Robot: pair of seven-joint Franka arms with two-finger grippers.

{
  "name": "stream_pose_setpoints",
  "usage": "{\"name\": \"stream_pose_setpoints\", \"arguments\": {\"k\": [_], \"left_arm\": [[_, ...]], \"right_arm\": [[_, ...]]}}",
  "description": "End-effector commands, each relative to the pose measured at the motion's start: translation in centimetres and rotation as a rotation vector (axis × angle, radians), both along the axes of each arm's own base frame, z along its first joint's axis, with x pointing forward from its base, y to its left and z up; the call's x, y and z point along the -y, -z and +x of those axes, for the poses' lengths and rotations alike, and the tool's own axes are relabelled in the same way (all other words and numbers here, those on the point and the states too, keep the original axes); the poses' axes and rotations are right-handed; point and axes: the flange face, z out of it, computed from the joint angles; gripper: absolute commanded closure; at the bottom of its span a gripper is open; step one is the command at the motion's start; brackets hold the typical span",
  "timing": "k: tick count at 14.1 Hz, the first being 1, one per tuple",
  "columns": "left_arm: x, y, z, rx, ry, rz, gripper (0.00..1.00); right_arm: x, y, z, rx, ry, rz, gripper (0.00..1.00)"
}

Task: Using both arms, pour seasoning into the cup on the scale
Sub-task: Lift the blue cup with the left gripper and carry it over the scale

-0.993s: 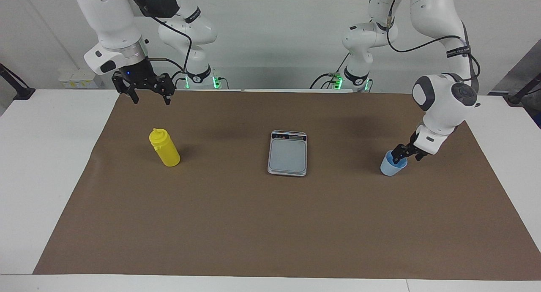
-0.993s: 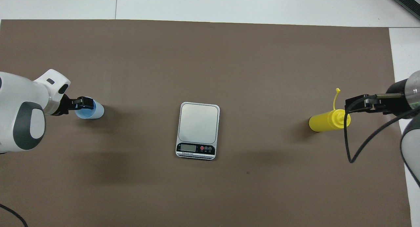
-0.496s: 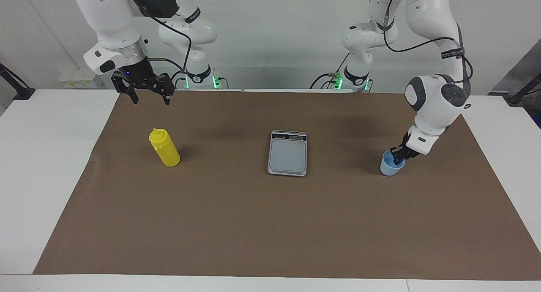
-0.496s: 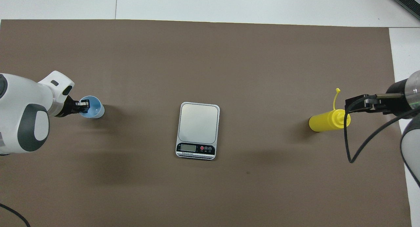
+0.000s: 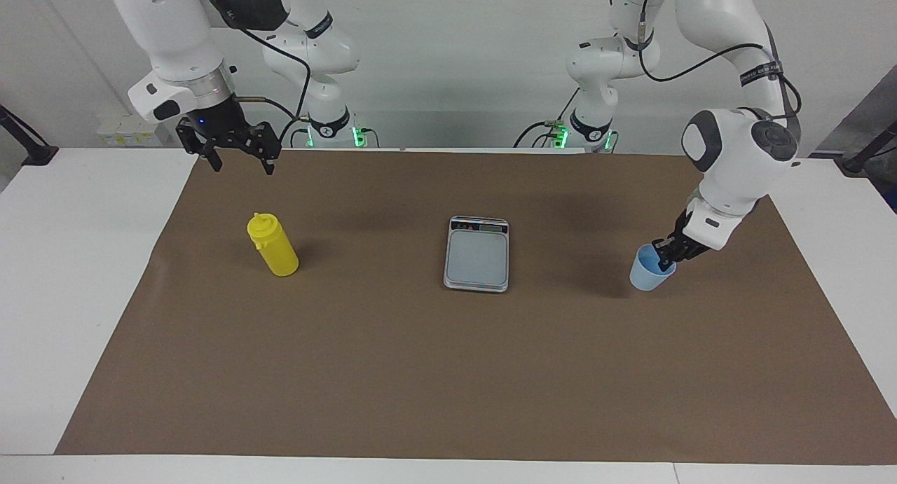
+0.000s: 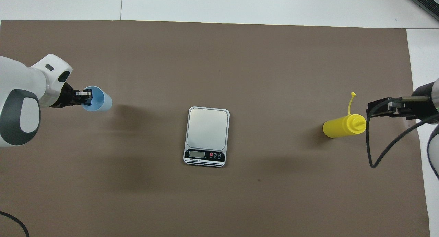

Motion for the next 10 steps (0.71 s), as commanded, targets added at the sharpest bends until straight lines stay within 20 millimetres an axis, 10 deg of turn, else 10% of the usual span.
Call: {"name": "stream_pose_setpoints", "arguments": {"k": [1, 10], "left_arm": [[4.7, -2.8, -0.5, -0.014, 0.015, -0.02, 1.0], [25.2, -3.6, -7.2, 0.01, 0.056, -0.036, 1.0]], "right_arm": [[0.4, 0.0, -0.3, -0.008, -0.017, 0.006, 0.0], [0.4, 0.0, 0.2, 0.024, 0.121, 0.006, 0.0]]}}
